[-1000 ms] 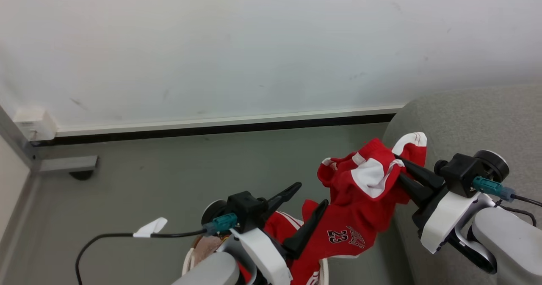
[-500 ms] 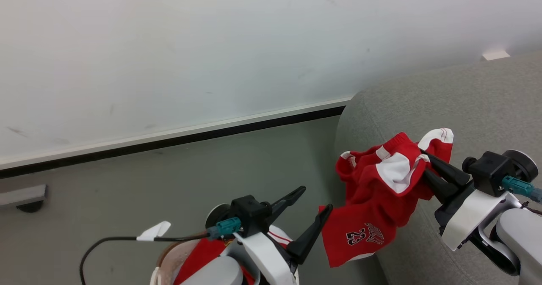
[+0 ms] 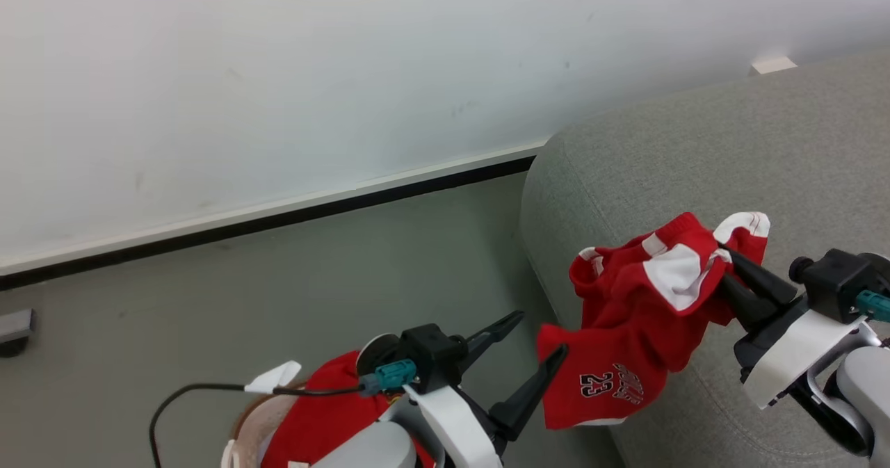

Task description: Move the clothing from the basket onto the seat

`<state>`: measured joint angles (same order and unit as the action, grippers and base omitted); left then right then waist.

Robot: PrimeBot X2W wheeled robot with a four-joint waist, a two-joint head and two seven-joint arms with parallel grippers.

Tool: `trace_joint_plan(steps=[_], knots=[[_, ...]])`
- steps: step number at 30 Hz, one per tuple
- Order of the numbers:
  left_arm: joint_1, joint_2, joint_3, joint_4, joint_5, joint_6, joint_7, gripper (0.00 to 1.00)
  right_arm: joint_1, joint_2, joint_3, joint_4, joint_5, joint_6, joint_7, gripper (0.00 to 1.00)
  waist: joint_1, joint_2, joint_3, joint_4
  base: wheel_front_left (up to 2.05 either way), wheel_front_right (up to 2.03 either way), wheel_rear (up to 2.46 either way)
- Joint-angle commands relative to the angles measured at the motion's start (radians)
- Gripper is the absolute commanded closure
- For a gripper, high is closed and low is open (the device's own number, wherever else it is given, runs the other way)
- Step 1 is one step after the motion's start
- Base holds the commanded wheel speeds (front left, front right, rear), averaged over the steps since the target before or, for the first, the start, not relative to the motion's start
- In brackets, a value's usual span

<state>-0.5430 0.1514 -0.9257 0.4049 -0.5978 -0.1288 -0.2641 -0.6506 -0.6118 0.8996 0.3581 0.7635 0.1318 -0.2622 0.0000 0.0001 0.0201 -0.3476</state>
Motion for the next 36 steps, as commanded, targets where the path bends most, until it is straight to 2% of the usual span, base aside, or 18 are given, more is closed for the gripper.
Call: trace_joint_plan(steps=[1,11,17,22,27,28,29,32,36], knots=[[-0.014,0.000,-0.007,-0.004,0.006,-0.002,-0.001,0.00,0.009,-0.002,-0.023,0.004,-0.004,-0.002,-0.004,1.00,0.0000,-0.0001,0.023,0.005,0.00,0.00,0.00],[-0.210,0.002,-0.064,-0.019,0.049,-0.002,0.025,0.00,-0.092,0.024,-0.264,0.037,-0.039,-0.002,-0.004,1.00,0.0000,-0.0001,0.274,0.078,0.00,0.00,0.00],[-0.353,-0.017,-0.070,-0.039,0.076,-0.002,0.040,0.00,-0.257,-0.001,-0.417,0.118,-0.071,-0.002,-0.004,1.00,0.0000,-0.0001,0.446,0.140,0.00,0.00,0.00],[-0.440,-0.023,-0.059,-0.055,0.105,0.006,0.042,0.00,-0.429,-0.047,-0.583,0.237,-0.098,-0.002,-0.004,1.00,0.0000,-0.0001,0.561,0.184,0.00,0.00,0.00],[-0.485,-0.030,-0.051,-0.069,0.126,0.015,0.033,0.00,-0.550,-0.096,-0.713,0.401,-0.135,-0.002,-0.003,1.00,0.0000,-0.0001,0.624,0.213,0.00,0.00,0.00],[-0.485,-0.030,-0.051,-0.069,0.126,0.015,0.033,0.00,-0.550,-0.096,-0.713,0.401,-0.135,-0.002,-0.003,1.00,0.0000,-0.0001,0.624,0.213,0.00,0.00,0.00],[-0.495,-0.033,-0.052,-0.073,0.128,0.017,0.030,0.00,-0.573,-0.112,-0.753,0.472,-0.150,-0.002,-0.003,1.00,0.0000,-0.0001,0.639,0.221,0.00,0.00,0.00],[-0.500,-0.036,-0.053,-0.076,0.132,0.021,0.031,0.00,-0.574,-0.113,-0.779,0.540,-0.176,-0.002,-0.003,1.00,0.0000,-0.0001,0.651,0.226,0.00,0.00,0.00],[-0.505,-0.030,-0.052,-0.078,0.135,0.032,0.027,0.00,-0.532,-0.089,-0.842,0.683,-0.199,-0.002,-0.003,1.00,0.0000,-0.0001,0.667,0.231,0.00,0.00,0.00]])
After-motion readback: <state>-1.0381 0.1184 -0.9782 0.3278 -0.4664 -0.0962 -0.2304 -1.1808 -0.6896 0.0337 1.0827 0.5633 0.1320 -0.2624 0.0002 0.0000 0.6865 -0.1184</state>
